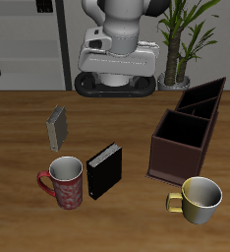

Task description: Place the white-yellow mug into the left desk caddy's left compartment and place the black book into the left desk caddy's front compartment

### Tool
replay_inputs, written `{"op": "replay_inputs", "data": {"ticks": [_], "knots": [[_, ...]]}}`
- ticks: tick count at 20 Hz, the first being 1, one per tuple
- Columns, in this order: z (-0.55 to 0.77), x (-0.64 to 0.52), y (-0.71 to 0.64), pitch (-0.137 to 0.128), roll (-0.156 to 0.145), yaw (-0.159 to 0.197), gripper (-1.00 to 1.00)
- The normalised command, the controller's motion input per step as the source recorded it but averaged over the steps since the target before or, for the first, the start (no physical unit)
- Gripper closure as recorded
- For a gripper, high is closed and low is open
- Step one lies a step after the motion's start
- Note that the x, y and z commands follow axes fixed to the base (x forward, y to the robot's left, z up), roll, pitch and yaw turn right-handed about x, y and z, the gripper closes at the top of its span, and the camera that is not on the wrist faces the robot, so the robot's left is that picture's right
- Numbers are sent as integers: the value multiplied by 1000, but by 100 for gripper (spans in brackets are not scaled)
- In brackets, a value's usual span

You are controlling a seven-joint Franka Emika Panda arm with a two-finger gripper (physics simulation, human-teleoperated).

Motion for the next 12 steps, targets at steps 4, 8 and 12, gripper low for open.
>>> {"op": "replay_inputs", "data": {"ticks": [4,8,12], "knots": [[127,427,162,-43,-52,-23,-100],[130,437,233,-32,-8,-25,-100],[98,401,255,-38,-26,-34,-100]]}}
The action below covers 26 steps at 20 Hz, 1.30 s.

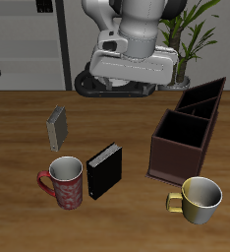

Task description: Place the white-yellow mug into the left desk caddy's left compartment and place the black book into the left desk caddy's front compartment

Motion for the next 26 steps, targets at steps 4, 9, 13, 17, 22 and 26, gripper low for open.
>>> {"op": "replay_inputs", "data": {"ticks": [4,9,13,17,22,26], "knots": [[19,407,355,-23,19,-17,-100],[-24,342,354,-35,21,-27,-100],[-88,311,346,-30,37,-22,-100],[-218,211,319,-35,81,-19,-100],[-310,180,143,35,45,-8,-100],[-321,173,44,10,4,-56,-100]]}}
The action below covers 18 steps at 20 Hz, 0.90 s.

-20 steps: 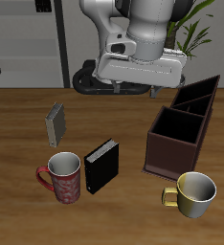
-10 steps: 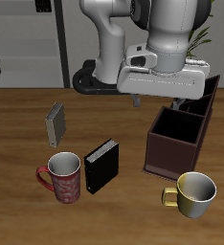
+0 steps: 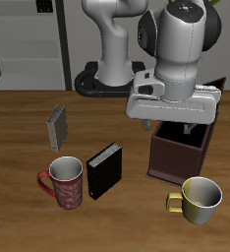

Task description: Place the white-yellow mug into the left desk caddy's left compartment and place the black book into the left desk caddy's front compartment

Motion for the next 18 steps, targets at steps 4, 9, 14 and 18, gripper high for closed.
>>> {"op": "replay_inputs", "data": {"ticks": [4,9,14,18], "knots": [[-357,92,193,-2,62,-28,-100],[-296,89,131,3,7,-33,-100],[-304,130,88,0,25,8,-100],[-309,188,-51,18,-32,-24,-100]]}}
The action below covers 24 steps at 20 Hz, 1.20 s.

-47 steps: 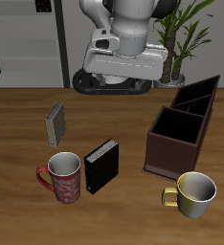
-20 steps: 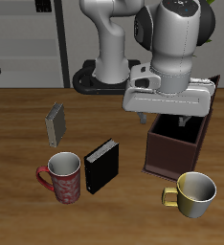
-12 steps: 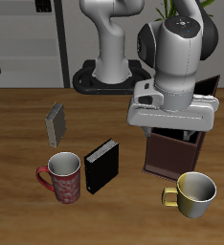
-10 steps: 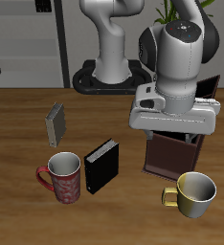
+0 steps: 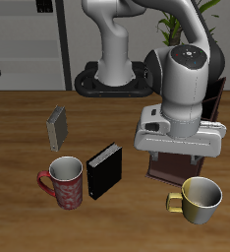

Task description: Place the white-yellow mug into the left desk caddy's left compartment and place the black book into the left desk caddy's front compartment

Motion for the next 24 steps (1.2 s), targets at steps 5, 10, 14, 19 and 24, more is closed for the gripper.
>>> {"op": "replay_inputs", "data": {"ticks": [5,10,14,19,24], "knots": [[-249,92,-92,12,-50,-43,-100],[-282,62,73,22,15,13,-100],[-332,13,89,38,14,4,-100],[-341,50,-26,57,15,-14,-100],[-248,-22,-14,50,20,-34,100]]}}
